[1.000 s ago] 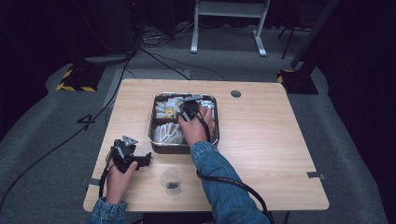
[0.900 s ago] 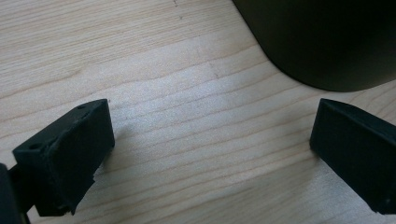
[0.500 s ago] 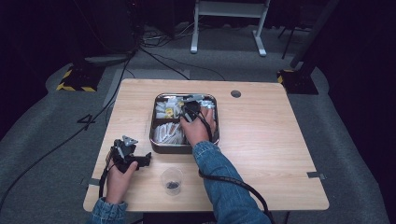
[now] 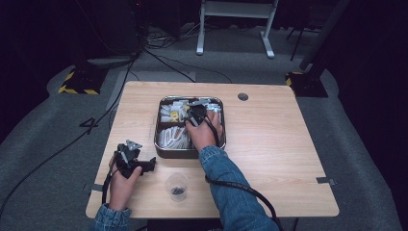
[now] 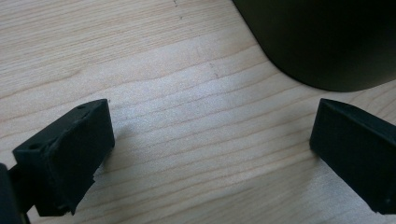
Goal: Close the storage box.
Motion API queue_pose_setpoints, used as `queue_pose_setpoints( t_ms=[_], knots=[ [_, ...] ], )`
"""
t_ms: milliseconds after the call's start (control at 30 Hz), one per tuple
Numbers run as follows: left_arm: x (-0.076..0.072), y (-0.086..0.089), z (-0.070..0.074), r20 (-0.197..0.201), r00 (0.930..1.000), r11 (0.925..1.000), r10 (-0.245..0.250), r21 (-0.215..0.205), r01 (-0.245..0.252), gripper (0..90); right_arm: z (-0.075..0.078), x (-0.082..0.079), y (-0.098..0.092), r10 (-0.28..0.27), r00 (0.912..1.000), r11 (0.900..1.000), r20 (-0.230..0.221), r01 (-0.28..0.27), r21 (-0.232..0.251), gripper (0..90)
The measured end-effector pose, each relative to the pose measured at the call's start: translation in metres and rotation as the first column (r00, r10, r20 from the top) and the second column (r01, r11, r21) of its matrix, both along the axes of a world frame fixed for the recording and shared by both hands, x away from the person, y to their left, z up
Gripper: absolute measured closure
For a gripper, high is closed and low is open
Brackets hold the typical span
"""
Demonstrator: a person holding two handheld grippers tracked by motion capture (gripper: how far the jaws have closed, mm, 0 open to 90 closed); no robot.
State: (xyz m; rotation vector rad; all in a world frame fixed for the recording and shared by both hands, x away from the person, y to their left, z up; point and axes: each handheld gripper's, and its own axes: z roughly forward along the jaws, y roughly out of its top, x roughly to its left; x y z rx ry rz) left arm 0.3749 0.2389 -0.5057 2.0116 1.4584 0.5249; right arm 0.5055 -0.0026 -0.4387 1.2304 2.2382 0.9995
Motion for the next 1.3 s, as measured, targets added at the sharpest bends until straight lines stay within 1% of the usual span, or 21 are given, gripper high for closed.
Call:
queue_pose_setpoints(
  t_ms=[67, 133, 233, 367, 433, 600, 700, 767, 900, 1067, 1167, 1300],
  knots=[
    [0.000, 0.000, 0.000, 0.000, 1.0000, 1.0000, 0.000, 0.000, 0.000, 0.2, 0.001, 0.000, -0.002, 0.000, 1.0000, 1.000, 0.010, 0.000, 0.022, 52.7],
    [0.000, 0.000, 0.000, -0.001, 1.0000, 1.0000, -0.001, 0.002, 0.001, 0.2, 0.004, 0.000, -0.003, -0.005, 0.9999, 0.999, 0.011, 0.004, 0.043, 50.0],
    [0.000, 0.000, 0.000, -0.001, 1.0000, 1.0000, -0.001, 0.002, 0.001, 0.2, 0.010, -0.001, -0.008, -0.005, 0.9997, 0.999, 0.025, 0.004, 0.050, 46.9],
    [0.000, 0.000, 0.000, -0.002, 1.0000, 1.0000, -0.002, 0.002, 0.002, 0.2, 0.022, -0.004, -0.017, -0.002, 0.9994, 0.997, 0.035, -0.001, 0.079, 45.2],
    [0.000, 0.000, 0.000, 0.000, 1.0000, 1.0000, -0.003, 0.004, 0.003, 0.2, 0.030, -0.006, -0.024, -0.001, 0.9985, 0.997, 0.055, -0.003, 0.078, 44.3],
    [0.000, 0.000, 0.000, 0.000, 1.0000, 1.0000, -0.004, 0.004, 0.004, 0.2, 0.048, -0.012, -0.049, -0.019, 0.9974, 0.993, 0.070, 0.010, 0.121, 43.8],
    [0.000, 0.001, 0.000, 0.000, 1.0000, 1.0000, -0.005, 0.003, 0.005, 0.2, 0.058, -0.016, -0.064, -0.031, 0.9957, 0.992, 0.087, 0.020, 0.122, 43.4],
    [0.000, 0.001, 0.000, -0.001, 1.0000, 1.0000, -0.005, 0.003, 0.005, 0.2, 0.063, -0.020, -0.073, -0.038, 0.9956, 0.990, 0.085, 0.026, 0.137, 43.3],
    [0.000, 0.001, 0.000, -0.002, 1.0000, 1.0000, -0.006, 0.001, 0.006, 0.2, 0.071, -0.027, -0.092, -0.050, 0.9938, 0.989, 0.099, 0.035, 0.145, 43.4],
    [0.000, 0.001, 0.000, -0.002, 1.0000, 1.0000, -0.004, 0.001, 0.004, 0.1, 0.086, -0.038, -0.120, -0.071, 0.9900, 0.986, 0.122, 0.051, 0.161, 43.3],
    [0.000, 0.002, 0.000, -0.001, 1.0000, 1.0000, -0.005, 0.004, 0.005, 0.2, 0.095, -0.044, -0.137, -0.087, 0.9860, 0.985, 0.142, 0.064, 0.160, 43.1],
    [-0.001, 0.002, 0.000, -0.001, 1.0000, 1.0000, -0.001, 0.004, 0.001, 0.2, 0.099, -0.054, -0.160, -0.107, 0.9827, 0.983, 0.151, 0.082, 0.162, 42.8]
  ],
)
